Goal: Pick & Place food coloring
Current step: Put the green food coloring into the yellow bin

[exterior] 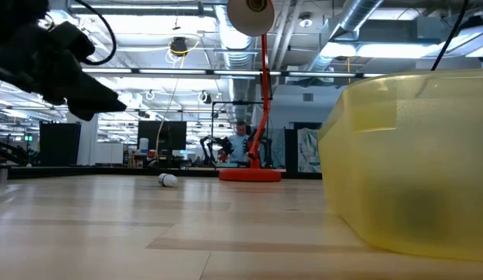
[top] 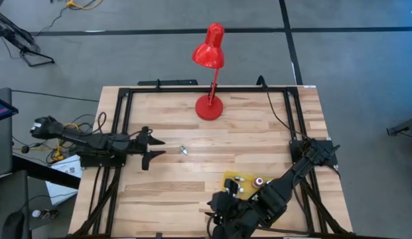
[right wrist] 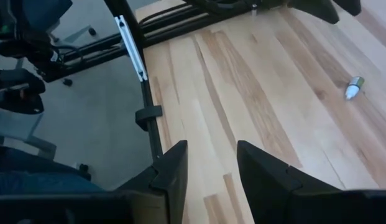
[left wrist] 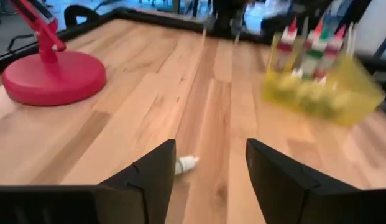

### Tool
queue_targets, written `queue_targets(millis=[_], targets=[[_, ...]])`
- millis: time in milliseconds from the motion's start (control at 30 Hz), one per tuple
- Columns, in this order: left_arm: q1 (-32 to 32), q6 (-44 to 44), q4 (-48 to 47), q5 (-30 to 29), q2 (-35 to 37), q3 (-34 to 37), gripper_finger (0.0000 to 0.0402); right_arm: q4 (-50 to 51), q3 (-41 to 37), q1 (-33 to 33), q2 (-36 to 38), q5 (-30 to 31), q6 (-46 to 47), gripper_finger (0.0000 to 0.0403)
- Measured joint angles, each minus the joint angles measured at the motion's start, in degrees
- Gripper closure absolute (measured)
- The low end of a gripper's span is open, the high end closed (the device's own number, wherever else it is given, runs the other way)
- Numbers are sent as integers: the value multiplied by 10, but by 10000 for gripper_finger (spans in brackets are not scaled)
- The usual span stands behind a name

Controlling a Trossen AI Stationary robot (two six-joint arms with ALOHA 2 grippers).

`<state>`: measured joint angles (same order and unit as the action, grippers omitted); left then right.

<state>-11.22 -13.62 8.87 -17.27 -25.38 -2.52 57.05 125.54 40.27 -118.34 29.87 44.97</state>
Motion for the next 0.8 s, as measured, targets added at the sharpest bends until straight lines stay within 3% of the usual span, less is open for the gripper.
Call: queue_targets(millis=[233,533,800], targets=[[0,87,24,2,-135,-38,186,10,0,-6,0,-9,0,276],[3,220,42,6,-327,-117,182,15,0,-7,0,-16,1,276],[61,320,15,94,-496,-212,182,19,0,-2,0,-17,6,276]])
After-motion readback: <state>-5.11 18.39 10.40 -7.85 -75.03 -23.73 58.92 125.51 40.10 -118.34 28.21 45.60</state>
